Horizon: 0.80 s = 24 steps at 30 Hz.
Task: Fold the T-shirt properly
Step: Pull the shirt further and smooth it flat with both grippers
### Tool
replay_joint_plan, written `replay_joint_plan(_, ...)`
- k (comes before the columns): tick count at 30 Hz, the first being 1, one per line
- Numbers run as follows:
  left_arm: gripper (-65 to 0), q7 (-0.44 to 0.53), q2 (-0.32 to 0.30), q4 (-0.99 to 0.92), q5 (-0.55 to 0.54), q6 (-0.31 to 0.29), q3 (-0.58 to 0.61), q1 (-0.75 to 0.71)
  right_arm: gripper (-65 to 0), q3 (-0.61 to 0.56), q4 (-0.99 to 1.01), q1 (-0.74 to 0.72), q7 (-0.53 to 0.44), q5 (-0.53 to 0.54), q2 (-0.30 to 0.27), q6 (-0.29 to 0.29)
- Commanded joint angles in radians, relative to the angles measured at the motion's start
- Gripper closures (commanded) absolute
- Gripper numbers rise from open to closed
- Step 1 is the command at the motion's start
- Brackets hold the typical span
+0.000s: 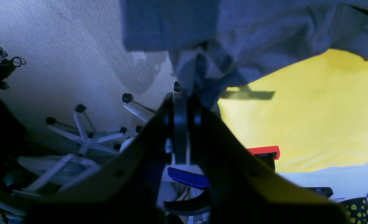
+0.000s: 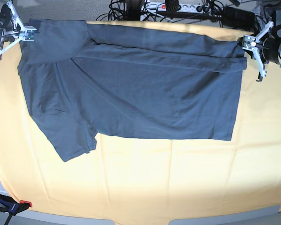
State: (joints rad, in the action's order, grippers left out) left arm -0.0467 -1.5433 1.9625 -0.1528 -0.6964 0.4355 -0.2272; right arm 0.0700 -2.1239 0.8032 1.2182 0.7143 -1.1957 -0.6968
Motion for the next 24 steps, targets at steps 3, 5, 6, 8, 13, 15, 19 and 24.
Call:
replay_joint_plan(3,0.0,0.013,-0.010,0.010,0.027,-0.002,-0.010,0.008,0.0,0.011,-0.006,0.000,0.004,0.054,-0.018,-0.001)
replay_joint_plan(5,0.0,0.013,-0.010,0.006,0.040,-0.002,-0.010,0.008,0.0,0.011,-0.006,0.000,0.004,0.072,-0.018,-0.001)
replay_joint_plan(6,0.0,0.017,-0.010,0.006,0.037,-0.002,-0.010,0.008,0.0,0.011,-0.006,0.000,0.003,0.074,-0.018,-0.001)
replay_joint_plan(8,0.0,0.018,-0.010,0.006,0.025,-0.002,-0.002,0.006,0.0,0.011,-0.006,0.000,-0.003,0.073,-0.018,-0.001)
replay_joint_plan(13,0.0,0.017,-0.010,0.005,0.159,-0.002,0.129,0.006,0.0,0.011,-0.006,0.000,-0.004,0.072,-0.018,-0.001)
replay_joint_plan(15,0.0,0.017,-0.010,-0.006,0.230,-0.002,0.185,0.006,0.0,0.011,-0.006,0.000,-0.008,0.062,-0.018,-0.001)
replay_joint_plan(19,0.0,0.017,-0.010,-0.040,0.236,-0.002,0.224,0.011,0.0,0.011,-0.006,0.000,-0.035,-0.016,-0.018,-0.001)
replay_joint_plan(24,0.0,0.019,-0.010,-0.050,0.239,-0.002,0.224,0.071,0.0,0.011,-0.006,0.004,-0.027,-0.035,-0.018,0.013)
